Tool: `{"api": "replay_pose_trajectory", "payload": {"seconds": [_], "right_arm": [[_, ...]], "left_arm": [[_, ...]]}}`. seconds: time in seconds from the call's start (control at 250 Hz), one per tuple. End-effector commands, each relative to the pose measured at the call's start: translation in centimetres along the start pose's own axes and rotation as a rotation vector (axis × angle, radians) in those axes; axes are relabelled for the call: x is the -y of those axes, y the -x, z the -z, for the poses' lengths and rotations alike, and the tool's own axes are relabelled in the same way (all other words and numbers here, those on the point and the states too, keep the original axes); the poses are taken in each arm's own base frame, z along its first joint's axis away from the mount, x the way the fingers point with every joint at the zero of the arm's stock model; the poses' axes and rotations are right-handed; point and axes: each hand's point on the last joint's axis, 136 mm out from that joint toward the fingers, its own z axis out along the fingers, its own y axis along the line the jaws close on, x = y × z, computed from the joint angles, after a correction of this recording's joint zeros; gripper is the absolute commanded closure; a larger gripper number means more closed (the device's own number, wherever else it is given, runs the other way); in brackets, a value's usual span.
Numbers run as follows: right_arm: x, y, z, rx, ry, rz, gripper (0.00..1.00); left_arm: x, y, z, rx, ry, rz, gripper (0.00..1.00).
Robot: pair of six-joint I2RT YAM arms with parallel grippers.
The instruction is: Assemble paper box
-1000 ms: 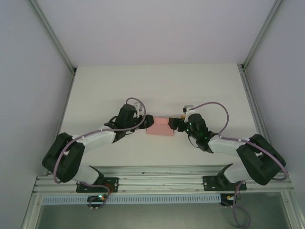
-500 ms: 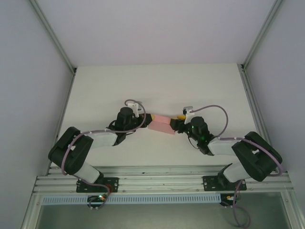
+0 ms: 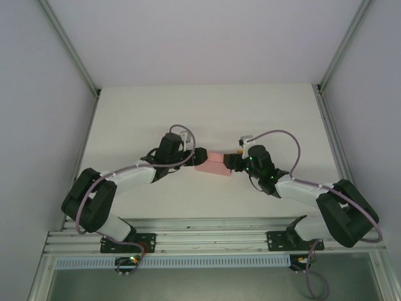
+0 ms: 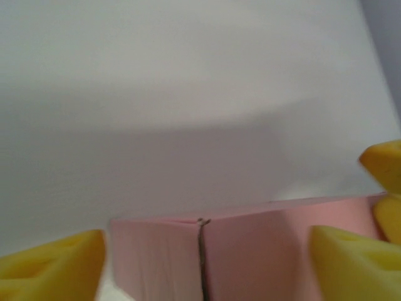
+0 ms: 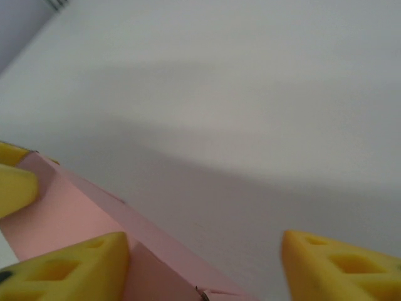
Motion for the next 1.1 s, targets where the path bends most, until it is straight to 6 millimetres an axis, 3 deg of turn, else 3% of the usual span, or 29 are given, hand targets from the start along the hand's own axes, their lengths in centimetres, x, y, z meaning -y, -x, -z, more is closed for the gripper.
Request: {"api": "replay_pose_trajectory", "payload": {"seconds": [0.0,0.104,0.18,0.292,0.387,0.539,0.667,0.835,0.967,1.094], "right_arm": [[0.9,-1.0,1.0,-0.147,-0.077,0.022,0.25],[-0.5,2.2,1.6,-0.120,-0.055,0.033,0.12],[-1.9,4.0,2.1,-0.120,0.006,0.079,0.00],[-5.6,3.4,2.7,-0.202,0.237,0.327,0.00],[-7.6,1.8,3.4,-0.306,0.407,0.548,0.00],[-6.8,0.7,2.0,-0.446,0.391,0.754,0.00],[-5.6,0.2,0.5,-0.574,0.337,0.829,0.00],[-5.2,-1.8,-0.6,-0.705,0.346,0.920,0.00],[-3.9,-2.2,-2.5,-0.757,0.272,0.953,0.00],[-4.1,-3.4,-3.0,-0.824,0.322,0.994,0.13]], "left_arm": [[-0.2,0.8,1.7,-0.044,0.099,-0.067,0.00],[1.6,3.6,3.2,0.004,0.104,-0.114,0.00],[1.6,5.4,4.5,0.046,0.161,-0.123,0.00],[-0.4,7.3,6.7,0.078,0.276,-0.090,0.00],[-3.9,7.9,8.5,0.096,0.389,-0.024,0.00],[-9.8,7.0,11.5,0.104,0.576,0.086,0.00],[-13.1,5.3,13.9,0.114,0.692,0.133,0.00],[-15.4,3.4,15.5,0.133,0.730,0.188,0.00],[-16.0,2.7,15.8,0.136,0.711,0.223,0.00],[-15.9,2.4,15.5,0.126,0.688,0.222,0.00]]}}
